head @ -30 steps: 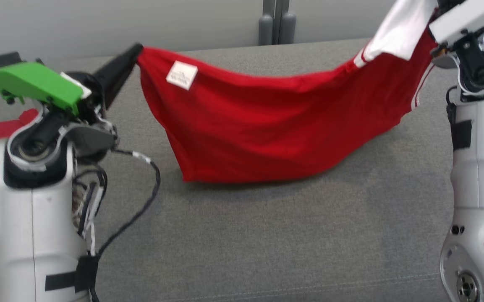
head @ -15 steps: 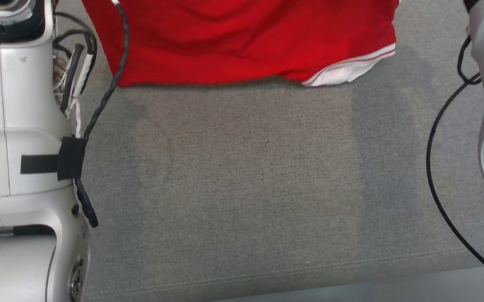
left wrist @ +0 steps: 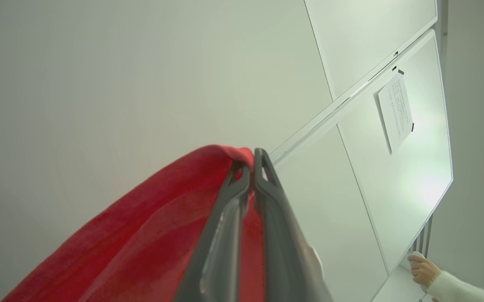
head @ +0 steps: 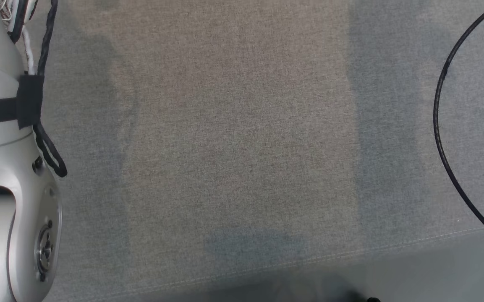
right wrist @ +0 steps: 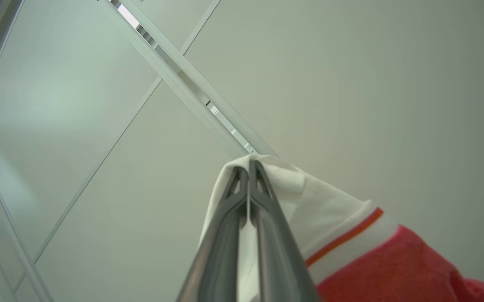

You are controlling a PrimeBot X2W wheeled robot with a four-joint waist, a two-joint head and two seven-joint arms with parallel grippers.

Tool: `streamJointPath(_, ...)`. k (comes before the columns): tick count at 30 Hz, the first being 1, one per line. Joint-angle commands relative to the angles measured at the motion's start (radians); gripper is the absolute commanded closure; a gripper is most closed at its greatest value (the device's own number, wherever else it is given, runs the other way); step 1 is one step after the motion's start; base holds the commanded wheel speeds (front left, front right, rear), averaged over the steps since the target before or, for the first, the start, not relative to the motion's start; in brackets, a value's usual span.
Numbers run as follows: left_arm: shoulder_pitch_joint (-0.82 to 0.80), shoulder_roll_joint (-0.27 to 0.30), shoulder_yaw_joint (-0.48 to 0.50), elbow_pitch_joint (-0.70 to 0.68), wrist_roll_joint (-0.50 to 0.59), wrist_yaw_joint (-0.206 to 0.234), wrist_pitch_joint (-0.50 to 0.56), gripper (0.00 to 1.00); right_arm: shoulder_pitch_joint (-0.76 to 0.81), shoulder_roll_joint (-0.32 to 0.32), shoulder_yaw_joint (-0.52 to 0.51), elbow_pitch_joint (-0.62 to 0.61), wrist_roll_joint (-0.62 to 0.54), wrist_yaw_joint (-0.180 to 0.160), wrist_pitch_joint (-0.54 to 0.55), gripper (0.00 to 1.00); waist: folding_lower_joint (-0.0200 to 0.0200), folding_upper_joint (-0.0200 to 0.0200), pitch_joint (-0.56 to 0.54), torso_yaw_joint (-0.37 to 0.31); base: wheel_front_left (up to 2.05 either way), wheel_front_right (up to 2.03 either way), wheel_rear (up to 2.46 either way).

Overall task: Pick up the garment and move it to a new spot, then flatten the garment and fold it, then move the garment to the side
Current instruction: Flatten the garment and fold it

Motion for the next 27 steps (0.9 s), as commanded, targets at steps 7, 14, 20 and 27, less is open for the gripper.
streamJointPath(7,0.149,0.037,-0.137,-0.077,0.007,-0.007,0.005,1.00,0.211,-0.017,0.166,-0.054,-0.048,0.000,0.048,1.00,0.0000,0.0000,0.097,0.012,0.00,0.00,0.00)
streamJointPath(14,0.422,0.110,-0.218,-0.171,-0.082,-0.008,0.060,1.00,0.505,-0.145,0.276,-0.243,-0.014,0.000,0.255,1.00,0.0000,0.0000,0.042,0.043,0.00,0.00,0.00)
streamJointPath(20,0.632,0.171,-0.266,-0.218,-0.099,0.021,0.156,1.00,0.744,-0.231,0.203,-0.391,-0.035,0.000,0.464,1.00,0.0000,0.0000,-0.050,0.055,0.00,0.00,0.00)
streamJointPath(27,0.900,0.244,-0.332,-0.327,-0.104,0.133,0.266,1.00,1.089,-0.219,-0.035,-0.651,-0.239,0.000,0.803,1.00,0.0000,0.0000,-0.189,0.054,0.00,0.00,0.00)
